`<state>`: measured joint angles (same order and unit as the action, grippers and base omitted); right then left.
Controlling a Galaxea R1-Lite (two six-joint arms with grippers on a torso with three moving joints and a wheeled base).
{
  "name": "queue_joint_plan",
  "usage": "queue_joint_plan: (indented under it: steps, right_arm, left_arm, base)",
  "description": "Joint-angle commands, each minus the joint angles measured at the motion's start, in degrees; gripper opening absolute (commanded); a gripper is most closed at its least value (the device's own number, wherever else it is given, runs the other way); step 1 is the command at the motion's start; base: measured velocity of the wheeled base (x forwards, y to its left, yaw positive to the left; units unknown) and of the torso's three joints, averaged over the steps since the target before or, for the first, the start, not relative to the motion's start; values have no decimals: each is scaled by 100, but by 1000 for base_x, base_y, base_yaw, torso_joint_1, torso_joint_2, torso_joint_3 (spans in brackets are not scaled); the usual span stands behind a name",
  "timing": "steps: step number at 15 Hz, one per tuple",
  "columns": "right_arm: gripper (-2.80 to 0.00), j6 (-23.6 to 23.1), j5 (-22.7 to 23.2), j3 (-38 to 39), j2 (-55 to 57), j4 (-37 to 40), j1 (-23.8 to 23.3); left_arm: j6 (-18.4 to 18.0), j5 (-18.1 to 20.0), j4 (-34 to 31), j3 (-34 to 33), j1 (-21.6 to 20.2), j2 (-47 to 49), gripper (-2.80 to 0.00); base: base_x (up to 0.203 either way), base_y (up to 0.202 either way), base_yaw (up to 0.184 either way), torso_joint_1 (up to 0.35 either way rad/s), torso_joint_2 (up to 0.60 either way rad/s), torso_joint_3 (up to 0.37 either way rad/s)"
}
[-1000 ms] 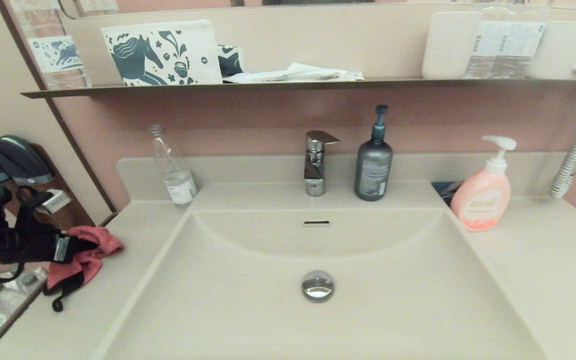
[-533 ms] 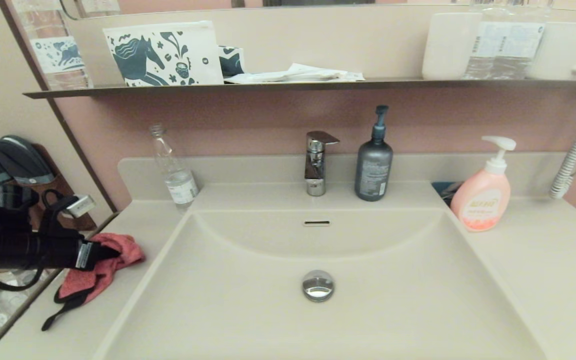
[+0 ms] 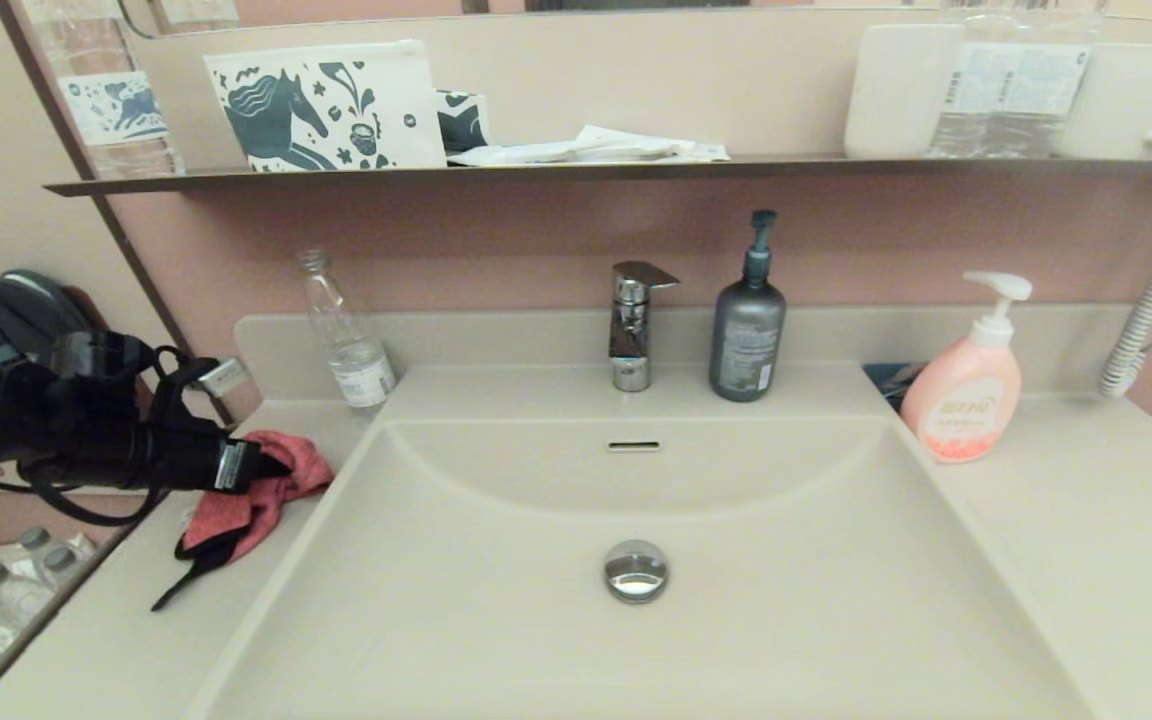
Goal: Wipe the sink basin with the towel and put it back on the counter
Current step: Wipe the sink
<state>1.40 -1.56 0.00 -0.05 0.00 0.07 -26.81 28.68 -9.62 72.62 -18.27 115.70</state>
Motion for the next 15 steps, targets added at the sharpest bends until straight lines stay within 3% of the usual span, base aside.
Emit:
queue_joint_plan:
  steps: [1,8,15]
  right_arm:
    - [-280,0,-2,0,5,0,1]
    - [-280,0,-2,0,5,0,1]
    - [-280,0,-2,0,5,0,1]
  left_arm:
    - [159,-51,21,469,146,420,-280]
    - [276,-204,-6,1919,363,1282,-280]
    - [231,-215,-111,2622,142,1600,-280]
  base:
    - [0,0,0,0,0,0]
    - [0,0,0,0,0,0]
    - [0,0,0,0,0,0]
